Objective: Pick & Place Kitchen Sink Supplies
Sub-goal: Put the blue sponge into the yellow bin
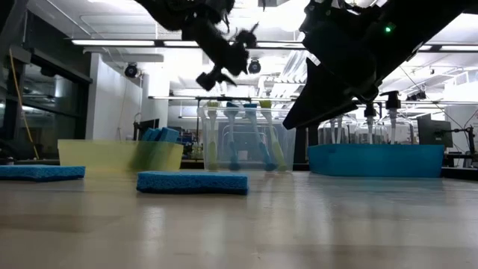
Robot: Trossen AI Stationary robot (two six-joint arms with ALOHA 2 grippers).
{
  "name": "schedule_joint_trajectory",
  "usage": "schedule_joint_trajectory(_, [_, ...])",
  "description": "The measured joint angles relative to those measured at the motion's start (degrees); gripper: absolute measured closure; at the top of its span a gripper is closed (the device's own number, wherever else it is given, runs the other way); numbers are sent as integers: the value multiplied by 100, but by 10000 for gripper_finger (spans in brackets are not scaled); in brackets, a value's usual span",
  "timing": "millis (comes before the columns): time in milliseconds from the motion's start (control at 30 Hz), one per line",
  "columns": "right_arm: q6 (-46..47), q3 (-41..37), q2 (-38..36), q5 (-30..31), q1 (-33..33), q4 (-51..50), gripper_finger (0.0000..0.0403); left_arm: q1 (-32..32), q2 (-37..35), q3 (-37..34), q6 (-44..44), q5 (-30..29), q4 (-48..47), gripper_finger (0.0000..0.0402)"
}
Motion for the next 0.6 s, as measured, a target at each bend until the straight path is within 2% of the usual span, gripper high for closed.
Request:
schedule_joint_trajectory(133, [-1,0,0,0,8,-31,171,-139,-357,0,-743,-280,-94,204])
schedule_joint_trajectory(267, [-47,0,0,-91,20,-23,171,-293,-659,2,-2687,-621,-106,204])
schedule_joint_trajectory(433, [-47,0,0,-173,20,-16,171,-415,-1032,2,-4245,-1000,-752,205])
schedule_joint_trajectory(500, [-47,0,0,-215,20,-18,171,-486,-1244,2,-4994,-832,-1376,205])
schedule_joint_trajectory(600, [-48,0,0,-306,20,-15,171,-593,-1603,2,-6160,-227,-2264,205])
